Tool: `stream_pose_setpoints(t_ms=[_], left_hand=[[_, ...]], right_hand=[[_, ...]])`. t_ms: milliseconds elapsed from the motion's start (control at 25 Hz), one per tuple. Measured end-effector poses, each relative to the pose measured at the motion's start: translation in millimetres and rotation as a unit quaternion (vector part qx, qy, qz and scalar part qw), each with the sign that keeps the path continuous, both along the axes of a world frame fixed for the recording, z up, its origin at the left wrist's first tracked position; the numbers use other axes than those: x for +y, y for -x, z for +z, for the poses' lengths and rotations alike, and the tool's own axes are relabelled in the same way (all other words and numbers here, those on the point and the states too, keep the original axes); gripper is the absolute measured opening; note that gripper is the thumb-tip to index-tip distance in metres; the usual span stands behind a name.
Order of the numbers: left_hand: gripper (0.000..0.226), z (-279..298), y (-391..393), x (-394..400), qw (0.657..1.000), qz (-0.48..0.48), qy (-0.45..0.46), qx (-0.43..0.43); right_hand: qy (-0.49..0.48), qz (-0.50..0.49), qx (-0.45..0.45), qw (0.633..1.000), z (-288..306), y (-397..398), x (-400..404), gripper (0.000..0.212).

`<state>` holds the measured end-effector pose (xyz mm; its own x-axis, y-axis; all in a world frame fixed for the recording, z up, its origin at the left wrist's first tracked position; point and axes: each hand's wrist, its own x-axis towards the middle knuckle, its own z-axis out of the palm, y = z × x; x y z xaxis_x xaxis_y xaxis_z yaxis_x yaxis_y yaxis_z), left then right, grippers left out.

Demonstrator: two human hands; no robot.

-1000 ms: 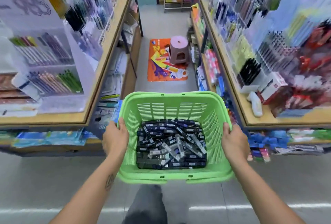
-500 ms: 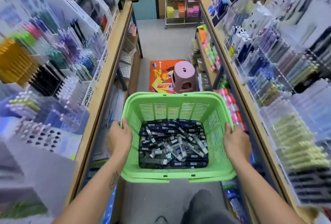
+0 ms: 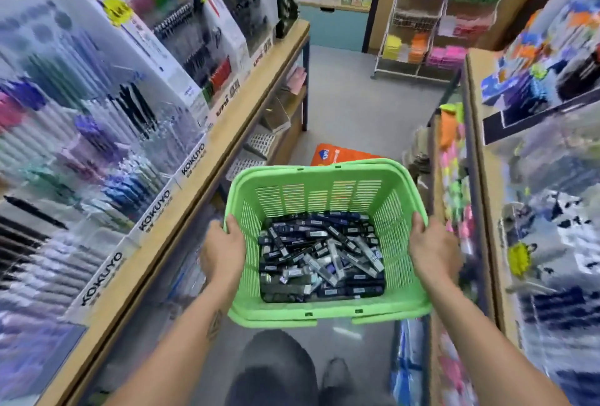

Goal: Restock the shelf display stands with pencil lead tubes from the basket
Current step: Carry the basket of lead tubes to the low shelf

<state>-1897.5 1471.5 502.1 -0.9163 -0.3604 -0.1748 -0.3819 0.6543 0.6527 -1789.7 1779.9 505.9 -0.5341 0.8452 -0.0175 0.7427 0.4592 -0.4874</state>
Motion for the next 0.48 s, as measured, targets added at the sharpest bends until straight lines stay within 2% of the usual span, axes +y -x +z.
stream_pose_setpoints(t_ms=[120,320,480], left_hand=[[0.041,-9,64,35,0.999,0.038,-0.013,0.001],[0.044,-50,167,80,0.995,0.097,-0.029,-0.024],[0.044,-80,237,109,0.989,0.135,-0.037,-0.050]], right_hand=[[-0.013,0.056,-0.019,0.998,-5,94,45,0.048],[-0.037,0.101,-0.022,0.994,-37,232,96,0.049],[-0.048,0.142,-0.058,0.987,-61,341,128,0.049]])
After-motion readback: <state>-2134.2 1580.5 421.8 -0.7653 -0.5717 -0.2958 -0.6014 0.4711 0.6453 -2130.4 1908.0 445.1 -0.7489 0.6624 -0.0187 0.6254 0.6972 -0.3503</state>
